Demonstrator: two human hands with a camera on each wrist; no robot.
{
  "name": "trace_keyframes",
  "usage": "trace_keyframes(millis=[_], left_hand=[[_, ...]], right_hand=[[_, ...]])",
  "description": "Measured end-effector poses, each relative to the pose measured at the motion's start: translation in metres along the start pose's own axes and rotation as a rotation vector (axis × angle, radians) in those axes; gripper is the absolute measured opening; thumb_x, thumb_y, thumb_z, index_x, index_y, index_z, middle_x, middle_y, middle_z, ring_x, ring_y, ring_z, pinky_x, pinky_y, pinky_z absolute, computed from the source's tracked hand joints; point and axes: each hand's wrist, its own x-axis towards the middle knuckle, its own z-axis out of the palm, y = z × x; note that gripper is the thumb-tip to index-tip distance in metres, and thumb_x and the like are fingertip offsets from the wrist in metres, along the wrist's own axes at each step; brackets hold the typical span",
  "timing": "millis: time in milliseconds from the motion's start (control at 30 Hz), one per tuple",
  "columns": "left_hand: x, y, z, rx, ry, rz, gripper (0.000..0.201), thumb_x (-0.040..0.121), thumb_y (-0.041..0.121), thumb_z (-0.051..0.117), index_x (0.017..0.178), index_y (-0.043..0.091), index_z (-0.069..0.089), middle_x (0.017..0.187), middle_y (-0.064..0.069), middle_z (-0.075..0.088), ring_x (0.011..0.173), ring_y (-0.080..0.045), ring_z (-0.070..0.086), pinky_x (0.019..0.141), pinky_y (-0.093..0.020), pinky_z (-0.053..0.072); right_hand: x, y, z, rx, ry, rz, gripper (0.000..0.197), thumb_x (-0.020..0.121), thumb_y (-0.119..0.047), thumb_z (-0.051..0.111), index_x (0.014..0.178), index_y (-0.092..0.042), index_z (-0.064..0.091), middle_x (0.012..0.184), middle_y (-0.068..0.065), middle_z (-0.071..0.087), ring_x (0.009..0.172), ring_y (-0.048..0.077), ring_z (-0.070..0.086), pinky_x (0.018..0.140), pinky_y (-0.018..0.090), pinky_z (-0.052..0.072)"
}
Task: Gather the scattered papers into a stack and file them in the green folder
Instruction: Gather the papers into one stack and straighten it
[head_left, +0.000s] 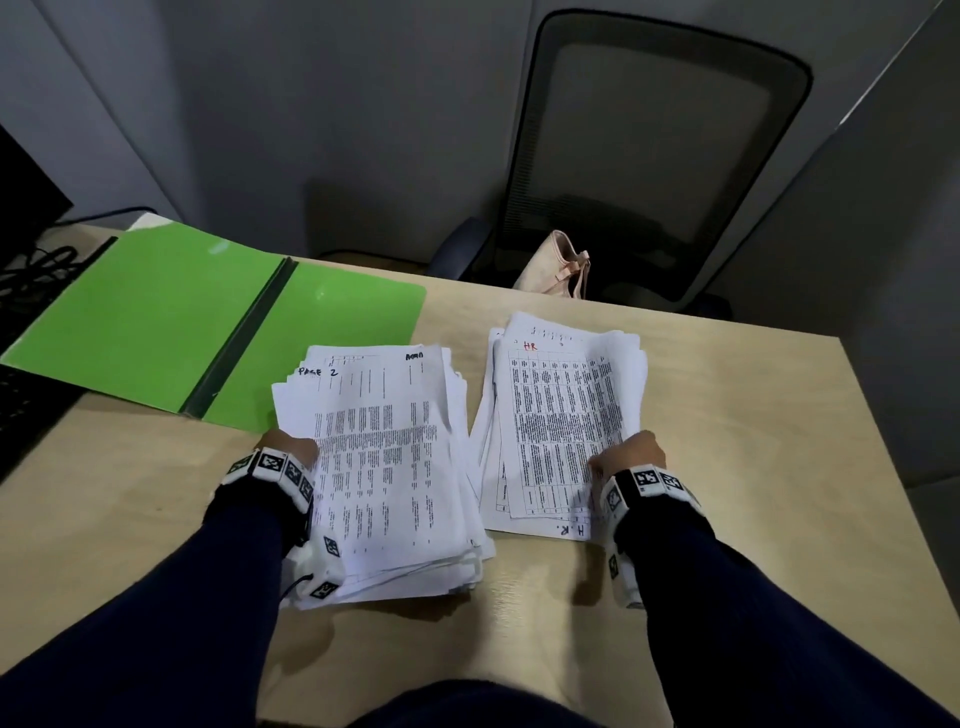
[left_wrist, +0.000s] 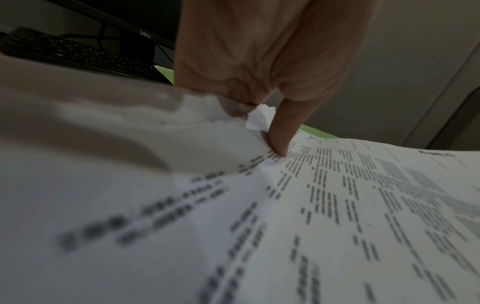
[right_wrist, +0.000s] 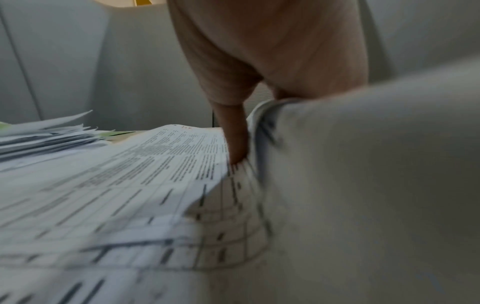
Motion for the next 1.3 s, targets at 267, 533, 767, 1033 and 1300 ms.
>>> trace_keyframes(millis=[267,533,767,1033,1300], left_hand=[[0.0,-0.002,0.002,-0.07,0.022,0.043,0.04,0.089,0.003,0.058,0.126,-0.01,0.053,0.129,-0.032,0.054,0.121,-0.04,0.054,0.095,-0.04,0.044],[-0.006,-0.008,0.017,-0.19,-0.06,0.127,0.041,0.086,0.014,0.069,0.059,0.017,0.038,0.061,0.0,0.039,0.054,-0.01,0.037,0.06,-0.024,0.036],[-0.022,-0.012,0.033,-0.161,-0.152,0.177,0.014,0.089,0.017,0.061,0.087,0.004,0.061,0.094,-0.013,0.062,0.086,-0.025,0.059,0.081,-0.03,0.044],[-0.022,-0.018,0.035,-0.473,-0.247,0.068,0.061,0.1,0.044,0.034,0.137,-0.004,0.042,0.142,-0.021,0.045,0.119,-0.032,0.051,0.103,-0.033,0.038],[0.037,-0.045,0.068,-0.658,-0.313,0.104,0.115,0.047,0.057,0.083,0.141,0.007,0.039,0.139,-0.011,0.053,0.123,-0.033,0.053,0.104,-0.046,0.042]], right_hand=[[-0.001,0.008,-0.044,0.108,0.234,-0.332,0.019,0.079,0.0,0.048,0.091,-0.01,0.058,0.081,0.015,0.062,0.07,0.032,0.059,0.062,0.034,0.049],[-0.02,-0.008,-0.105,0.701,0.053,-0.529,0.013,0.078,0.003,0.051,0.081,-0.005,0.06,0.066,0.008,0.052,0.052,0.018,0.045,0.05,0.018,0.04],[-0.076,-0.027,-0.063,0.721,-0.171,-0.398,0.03,0.085,0.009,0.044,0.102,-0.011,0.058,0.07,0.001,0.059,0.054,0.014,0.055,0.042,0.014,0.044],[-0.1,-0.021,0.029,0.182,-0.173,-0.386,0.027,0.085,-0.002,0.042,0.108,-0.009,0.054,0.096,0.015,0.063,0.079,0.027,0.056,0.068,0.03,0.043],[-0.116,-0.025,0.036,-0.036,-0.299,-0.513,0.031,0.081,-0.014,0.057,0.106,-0.012,0.038,0.105,0.012,0.054,0.093,0.031,0.061,0.078,0.037,0.053]])
